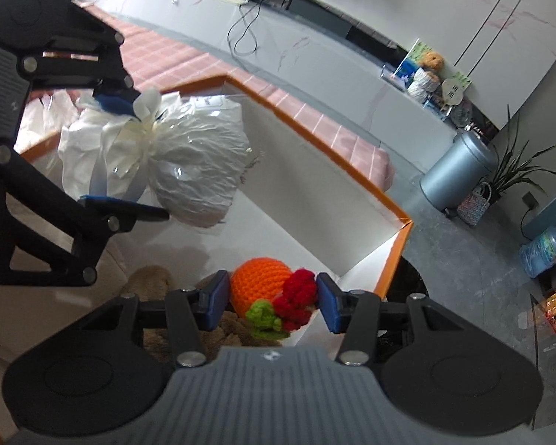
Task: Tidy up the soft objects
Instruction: 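Lower the fruit and bag into the orange box and open both grippers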
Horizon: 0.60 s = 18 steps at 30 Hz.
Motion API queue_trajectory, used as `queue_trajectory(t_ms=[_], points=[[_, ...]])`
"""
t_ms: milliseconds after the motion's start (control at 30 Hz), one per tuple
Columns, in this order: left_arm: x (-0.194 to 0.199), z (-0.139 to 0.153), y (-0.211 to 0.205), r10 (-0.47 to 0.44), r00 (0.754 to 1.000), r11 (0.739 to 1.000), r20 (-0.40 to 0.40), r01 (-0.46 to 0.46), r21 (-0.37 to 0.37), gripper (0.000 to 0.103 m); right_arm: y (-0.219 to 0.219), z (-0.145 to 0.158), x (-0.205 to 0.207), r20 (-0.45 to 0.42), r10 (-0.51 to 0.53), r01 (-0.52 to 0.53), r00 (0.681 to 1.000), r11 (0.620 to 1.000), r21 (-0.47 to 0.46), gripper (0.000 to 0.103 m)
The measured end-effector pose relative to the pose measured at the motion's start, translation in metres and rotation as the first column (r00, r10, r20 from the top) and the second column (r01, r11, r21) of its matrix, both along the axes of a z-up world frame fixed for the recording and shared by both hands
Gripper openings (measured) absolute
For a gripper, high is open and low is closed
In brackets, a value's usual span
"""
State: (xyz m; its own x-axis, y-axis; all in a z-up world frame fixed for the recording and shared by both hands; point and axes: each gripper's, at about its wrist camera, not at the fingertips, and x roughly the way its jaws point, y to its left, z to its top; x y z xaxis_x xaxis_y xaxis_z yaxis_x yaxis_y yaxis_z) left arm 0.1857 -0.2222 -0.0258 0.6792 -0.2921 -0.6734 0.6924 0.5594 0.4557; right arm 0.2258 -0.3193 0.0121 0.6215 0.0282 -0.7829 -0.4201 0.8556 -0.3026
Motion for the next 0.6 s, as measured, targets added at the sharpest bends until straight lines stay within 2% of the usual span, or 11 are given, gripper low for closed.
queue_trajectory(t_ms=[167,400,600], points=[[0.0087,-0.0007,-0.0030,-0.008,1.000,1.000,-0.004,0.008,-0.008,0.060,0.0039,-0.0080,0.0059,-0.043,0.006,-0.007,0.999,1.000,-0.011,0.051],[0.0075,-0.0002,-0.0017,-0.039,0.999,0.998,0.002,0.039,-0.049,0.060,0.0031,-0.0043,0.0053,-0.043,0.001,-0.001,0.999,1.000,-0.009,0.052],[0.0107,0.0004,-0.0063,-0.033,0.998,0.999,-0.044,0.032,-0.030,0.062,0.0042,-0.0015,0.0044,-0.044,-0.001,0.000,0.999,1.000,-0.025,0.053]])
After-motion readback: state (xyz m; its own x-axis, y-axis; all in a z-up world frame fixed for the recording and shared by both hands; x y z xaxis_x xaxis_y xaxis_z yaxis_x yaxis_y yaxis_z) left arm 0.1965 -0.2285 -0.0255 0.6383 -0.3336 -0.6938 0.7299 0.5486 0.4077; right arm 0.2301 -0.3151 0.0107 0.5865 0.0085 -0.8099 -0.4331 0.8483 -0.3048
